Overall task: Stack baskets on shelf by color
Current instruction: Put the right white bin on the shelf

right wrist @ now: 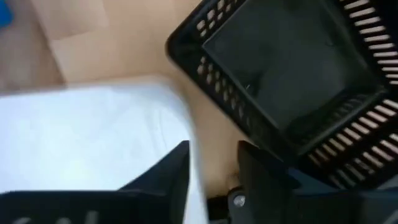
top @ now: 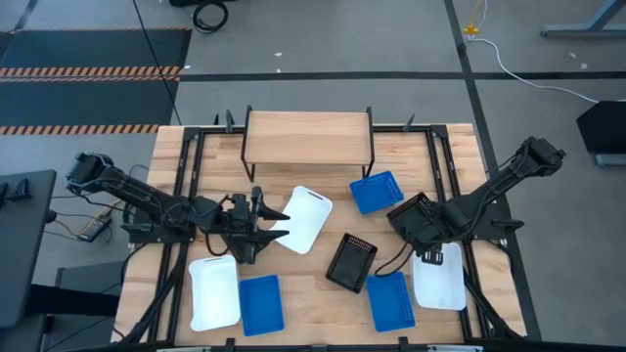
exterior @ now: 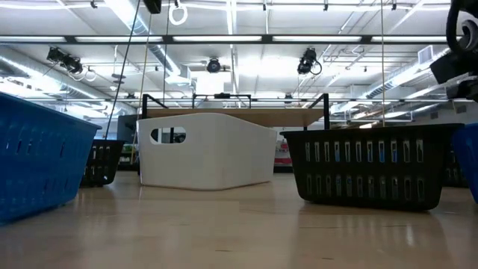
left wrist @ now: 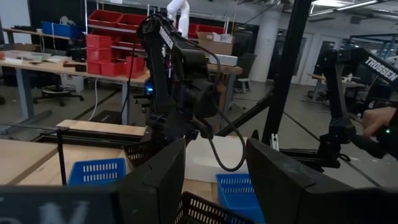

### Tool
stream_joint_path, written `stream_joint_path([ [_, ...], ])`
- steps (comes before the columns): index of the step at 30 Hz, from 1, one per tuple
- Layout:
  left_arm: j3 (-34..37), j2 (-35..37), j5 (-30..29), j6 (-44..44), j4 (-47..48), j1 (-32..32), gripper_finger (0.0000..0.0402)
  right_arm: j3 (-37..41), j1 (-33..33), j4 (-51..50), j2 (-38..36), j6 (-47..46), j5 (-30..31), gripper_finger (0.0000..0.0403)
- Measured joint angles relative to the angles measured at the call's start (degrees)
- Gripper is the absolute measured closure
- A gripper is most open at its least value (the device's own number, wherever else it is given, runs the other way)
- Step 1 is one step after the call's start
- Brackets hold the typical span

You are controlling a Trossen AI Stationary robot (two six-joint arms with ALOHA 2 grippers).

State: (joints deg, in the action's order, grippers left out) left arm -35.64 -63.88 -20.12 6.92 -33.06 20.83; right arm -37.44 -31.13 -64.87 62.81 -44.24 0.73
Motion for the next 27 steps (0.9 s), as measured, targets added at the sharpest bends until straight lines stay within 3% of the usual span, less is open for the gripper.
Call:
stream_joint_path([
  [5, 0.0, 0.0, -1.58, 0.0, 0.02, 0.71, 0.0227, -3.22, -0.01, -0.33, 0.0, 2.05, -0.79, 0.037],
  [7, 0.0, 0.0, -1.72, 0.24, 0.02, 0.71, 0.0229, -4.05, -0.01, 0.35, 0.0, 3.49, -1.44, 0.0391],
  [19, 0.0, 0.02, -1.74, 1.14, 0.39, 0.95, 0.023, -5.39, 0.91, -1.5, 0.02, 5.77, -6.25, 0.0397],
  [27, 0.0, 0.02, -1.74, 1.14, 0.33, 0.95, 0.023, -17.15, 2.94, -9.45, 0.02, 8.88, -1.35, 0.0398],
])
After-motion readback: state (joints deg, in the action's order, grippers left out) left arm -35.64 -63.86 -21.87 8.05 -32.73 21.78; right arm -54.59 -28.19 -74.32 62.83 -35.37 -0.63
